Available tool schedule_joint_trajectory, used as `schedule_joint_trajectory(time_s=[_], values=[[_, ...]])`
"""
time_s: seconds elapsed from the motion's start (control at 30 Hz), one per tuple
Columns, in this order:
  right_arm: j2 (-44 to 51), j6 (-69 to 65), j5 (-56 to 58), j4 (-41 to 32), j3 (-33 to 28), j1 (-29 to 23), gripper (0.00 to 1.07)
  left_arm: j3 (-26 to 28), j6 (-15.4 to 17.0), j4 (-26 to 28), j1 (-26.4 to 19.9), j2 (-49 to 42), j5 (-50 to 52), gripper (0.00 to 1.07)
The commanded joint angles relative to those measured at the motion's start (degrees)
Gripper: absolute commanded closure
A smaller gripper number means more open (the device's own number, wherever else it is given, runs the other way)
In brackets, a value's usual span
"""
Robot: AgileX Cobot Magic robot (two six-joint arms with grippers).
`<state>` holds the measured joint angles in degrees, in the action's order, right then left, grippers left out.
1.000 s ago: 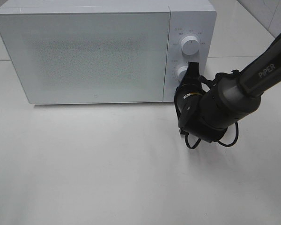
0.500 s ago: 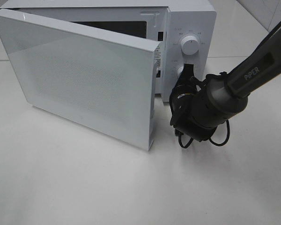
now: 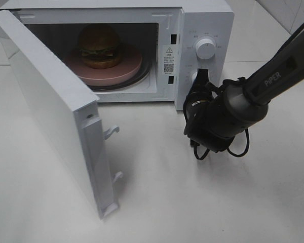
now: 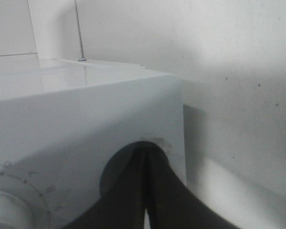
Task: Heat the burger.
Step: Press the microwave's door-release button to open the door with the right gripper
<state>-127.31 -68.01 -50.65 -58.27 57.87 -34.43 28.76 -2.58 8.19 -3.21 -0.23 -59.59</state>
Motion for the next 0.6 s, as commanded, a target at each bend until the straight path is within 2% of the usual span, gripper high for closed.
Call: schedule_joint_trajectory(time_s=[0.03, 0.4, 0.6], values=[[1.72, 0.69, -5.50, 6.30, 1.66, 2.29, 1.07, -0.17, -0.06, 0.23, -0.11, -1.20, 0.11, 0.06], [5.50, 1.38, -1.49, 7.62, -3.72, 2.18, 1.07, -0.17, -0.06, 0.23, -0.11, -1.20, 0.11, 0.06], [7.85, 3.32, 4.47, 7.45, -5.79, 2.18, 1.07, -0.17, -0.06, 0.23, -0.11, -1.20, 0.11, 0.06]])
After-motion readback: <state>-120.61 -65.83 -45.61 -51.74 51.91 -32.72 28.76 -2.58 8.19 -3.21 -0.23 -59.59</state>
